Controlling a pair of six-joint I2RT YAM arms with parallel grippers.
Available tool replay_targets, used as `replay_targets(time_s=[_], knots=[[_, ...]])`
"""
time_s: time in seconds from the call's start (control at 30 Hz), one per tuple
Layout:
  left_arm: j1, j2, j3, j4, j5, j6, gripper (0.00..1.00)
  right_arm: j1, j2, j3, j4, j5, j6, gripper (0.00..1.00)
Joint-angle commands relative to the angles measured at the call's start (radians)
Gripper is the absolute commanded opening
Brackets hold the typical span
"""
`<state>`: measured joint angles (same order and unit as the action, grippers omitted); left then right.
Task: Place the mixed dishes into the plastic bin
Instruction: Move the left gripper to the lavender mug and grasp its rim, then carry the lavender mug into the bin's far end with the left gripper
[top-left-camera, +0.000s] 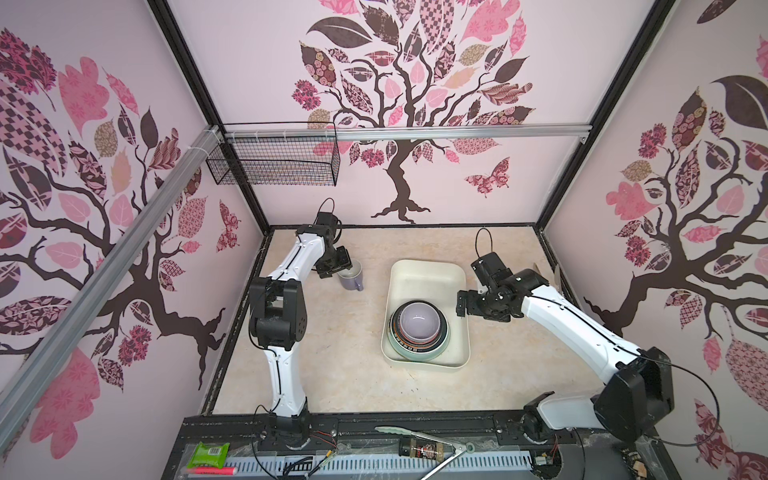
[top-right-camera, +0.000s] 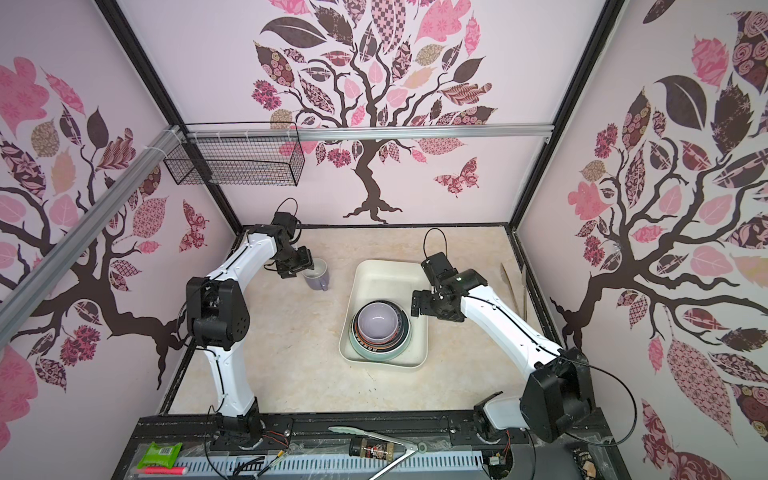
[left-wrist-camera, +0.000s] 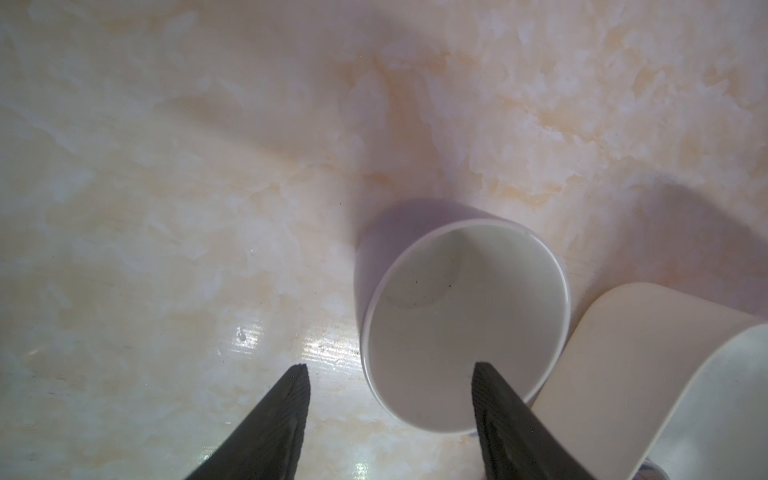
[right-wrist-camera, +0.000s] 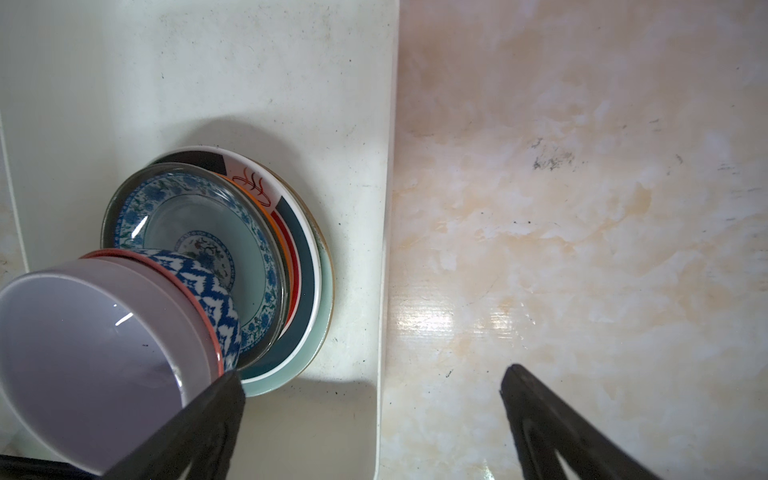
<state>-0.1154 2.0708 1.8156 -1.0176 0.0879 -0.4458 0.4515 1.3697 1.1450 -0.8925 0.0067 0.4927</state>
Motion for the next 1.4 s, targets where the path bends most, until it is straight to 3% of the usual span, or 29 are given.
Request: replay_targets(time_s=[0.0,0.27,0.47,0.8,0.93,1.23,1.37], knots=[[-0.005,0.046,0.056,0.001,0.042,-0.011,0.66,-0.007,-0.009,-0.006,-0.007,-0.011,-0.017,1.0],[-0.012,0.098,0.054,0.017,0.051,-0.029,0.6,-0.054,0.023,0.015,-0.004,-0.039,-0.056,1.0],[-0.012,0.142,0.074,-0.019,0.047,-0.025,0.33,-0.064,0.032,0.007,0.003,-0.056,-0.068,1.0],[-0.037,0.087,0.108,-0.065,-0.009,0.012,0.08,-0.075,0.013,-0.026,0.007,-0.085,-0.073,1.0],[-0.044,0.056,0.117,-0.08,-0.005,0.011,0.07,-0.074,-0.005,-0.041,0.016,-0.094,-0.059,0.99],[-0.081,0.021,0.324,-0.187,-0.01,0.015,0.06,-0.074,-0.084,-0.08,0.0,-0.094,-0.028,0.99],[-0.14,0.02,0.444,-0.253,-0.023,0.016,0.07,-0.075,-0.141,-0.114,-0.009,-0.099,-0.002,0.99]])
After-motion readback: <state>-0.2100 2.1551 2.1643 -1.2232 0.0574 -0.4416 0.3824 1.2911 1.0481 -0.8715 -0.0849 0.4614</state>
